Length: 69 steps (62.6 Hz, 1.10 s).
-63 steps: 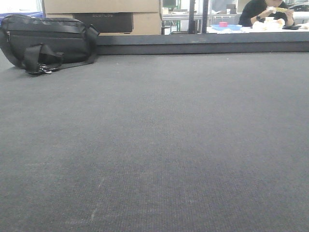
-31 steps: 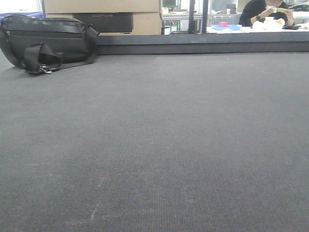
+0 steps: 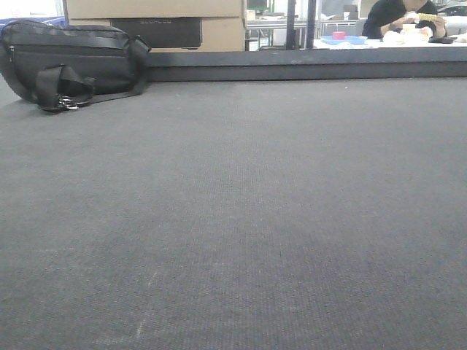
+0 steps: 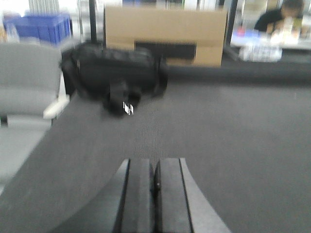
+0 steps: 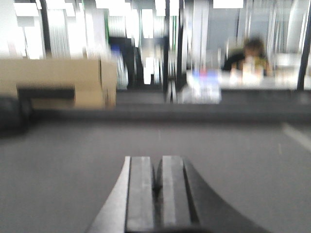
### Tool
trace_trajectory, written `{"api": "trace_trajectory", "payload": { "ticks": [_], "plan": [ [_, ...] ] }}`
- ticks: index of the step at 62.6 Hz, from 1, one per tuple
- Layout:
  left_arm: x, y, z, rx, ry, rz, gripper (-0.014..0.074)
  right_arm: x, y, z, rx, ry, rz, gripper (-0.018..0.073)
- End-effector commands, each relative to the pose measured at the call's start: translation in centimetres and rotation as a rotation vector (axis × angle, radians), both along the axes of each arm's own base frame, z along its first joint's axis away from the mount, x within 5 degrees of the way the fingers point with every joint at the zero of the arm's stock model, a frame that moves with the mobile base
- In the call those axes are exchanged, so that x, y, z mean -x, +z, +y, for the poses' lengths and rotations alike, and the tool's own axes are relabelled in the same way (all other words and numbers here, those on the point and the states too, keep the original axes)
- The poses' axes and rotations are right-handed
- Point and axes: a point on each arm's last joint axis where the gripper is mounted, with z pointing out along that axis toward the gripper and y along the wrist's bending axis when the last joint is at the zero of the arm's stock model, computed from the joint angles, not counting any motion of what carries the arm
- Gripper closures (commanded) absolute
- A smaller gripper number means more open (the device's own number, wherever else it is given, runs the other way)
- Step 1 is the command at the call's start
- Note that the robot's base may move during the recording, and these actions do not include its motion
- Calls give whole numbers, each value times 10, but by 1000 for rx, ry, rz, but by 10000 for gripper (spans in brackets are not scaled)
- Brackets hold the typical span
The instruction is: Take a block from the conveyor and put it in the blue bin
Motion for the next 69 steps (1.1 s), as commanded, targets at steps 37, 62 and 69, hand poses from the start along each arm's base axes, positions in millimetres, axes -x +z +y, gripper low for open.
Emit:
{"api": "trace_trajectory", "payload": {
  "ticks": [37,62,69],
  "plan": [
    [-175,-20,-2,47,0,1025,708,-138,-10,13,71,36,1090,721],
    [-200,-42,-3,66,-5,1069,708,-191,-60,17,79,32,1281,545],
    [-200,-41,-4,80,-10,1060,708,-199,-70,18,77,34,1323,292]
  ]
}}
